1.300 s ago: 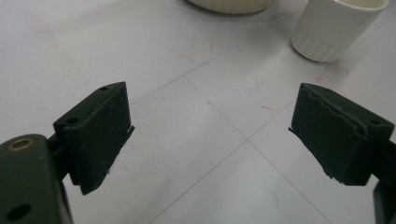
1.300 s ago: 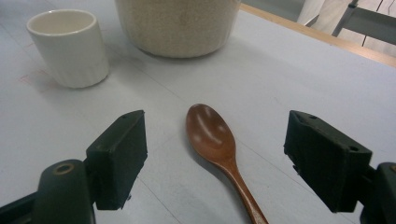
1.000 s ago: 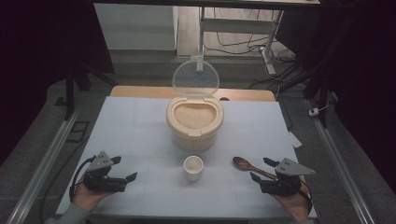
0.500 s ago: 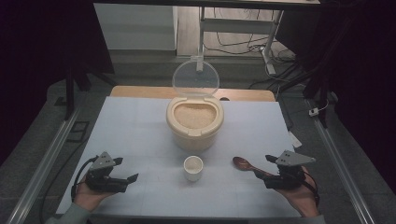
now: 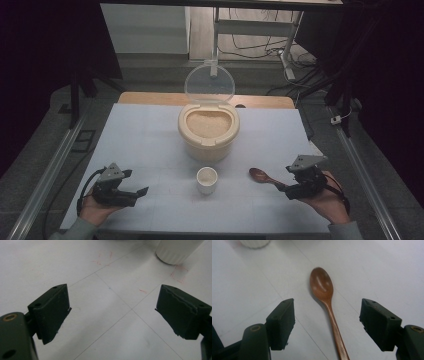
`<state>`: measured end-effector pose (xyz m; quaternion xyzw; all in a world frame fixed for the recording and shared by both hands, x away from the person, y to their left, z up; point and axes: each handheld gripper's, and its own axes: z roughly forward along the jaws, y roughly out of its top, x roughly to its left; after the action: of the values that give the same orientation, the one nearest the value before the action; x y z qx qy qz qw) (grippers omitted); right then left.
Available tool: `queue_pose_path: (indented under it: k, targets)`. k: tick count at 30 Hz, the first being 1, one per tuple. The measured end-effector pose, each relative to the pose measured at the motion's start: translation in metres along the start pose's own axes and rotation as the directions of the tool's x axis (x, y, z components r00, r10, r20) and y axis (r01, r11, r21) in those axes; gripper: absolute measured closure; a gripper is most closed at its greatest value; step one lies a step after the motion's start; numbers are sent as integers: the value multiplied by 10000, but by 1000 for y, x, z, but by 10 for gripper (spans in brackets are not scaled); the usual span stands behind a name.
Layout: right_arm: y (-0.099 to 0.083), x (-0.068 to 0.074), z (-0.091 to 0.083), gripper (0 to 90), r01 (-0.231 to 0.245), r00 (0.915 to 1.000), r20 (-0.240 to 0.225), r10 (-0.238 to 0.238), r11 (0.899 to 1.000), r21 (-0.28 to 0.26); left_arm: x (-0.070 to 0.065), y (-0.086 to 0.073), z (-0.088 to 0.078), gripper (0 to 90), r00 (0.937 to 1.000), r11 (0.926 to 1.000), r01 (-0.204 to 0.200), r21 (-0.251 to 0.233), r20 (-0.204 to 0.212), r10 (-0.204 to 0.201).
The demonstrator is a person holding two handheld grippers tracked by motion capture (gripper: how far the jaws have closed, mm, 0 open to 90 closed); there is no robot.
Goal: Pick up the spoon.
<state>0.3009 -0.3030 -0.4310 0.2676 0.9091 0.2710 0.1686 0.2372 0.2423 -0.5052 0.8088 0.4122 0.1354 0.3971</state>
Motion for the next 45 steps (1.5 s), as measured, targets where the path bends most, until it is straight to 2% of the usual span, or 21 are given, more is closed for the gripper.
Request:
queue_pose_path:
  k: [4,6,7,8,10,13,15,16,21,28,29,34,41,45]
  targets:
    - [5,-6,3,294,85,9999,-109,-79,9988,476,1,-1,2,115,10000,9999,4,102,44,-5]
    - [7,-12,8,298,160,9997,-218,-139,9947,1019,0,-1,3,115,10000,9999,-18,164,73,17]
    - [7,-12,8,298,160,9997,-218,-139,9947,1019,0,-1,3,115,10000,9999,-18,164,73,17]
    - [8,-16,12,303,329,9993,-243,-297,9889,1447,0,-2,4,115,10000,9998,-25,182,79,23]
    - [8,-19,17,313,341,9990,-346,-282,9824,1834,-1,-2,4,115,10000,9998,-46,209,79,45]
    - [4,-22,22,329,338,9981,-576,-208,9716,2341,-1,-2,4,115,10000,9998,-52,212,76,50]
    - [3,-24,24,334,310,9982,-581,-173,9690,2452,0,-2,4,115,10000,9998,-40,209,76,39]
    - [0,-26,26,346,280,9980,-625,-118,9637,2654,0,-2,4,115,10000,9998,-30,212,77,28]
    - [-7,-30,37,386,167,9972,-745,54,9557,2939,1,-3,5,115,10000,9996,-34,290,91,32]
    - [-11,-33,50,449,268,9956,-942,34,9477,3181,2,-4,6,114,10000,9994,2,352,95,-5]
    - [-11,-33,53,485,384,9948,-1014,-58,9458,3224,2,-4,6,114,10000,9994,8,357,91,-11]
    - [-9,-32,59,553,632,9923,-1218,-228,9388,3387,2,-4,7,114,10000,9993,-14,374,84,11]
    - [-6,-28,71,678,1250,9845,-1617,-677,9179,3765,2,-5,7,114,10000,9991,-49,415,83,46]
    - [-4,-28,73,751,1428,9784,-1945,-700,9092,3910,2,-5,7,114,10000,9990,-52,442,70,49]
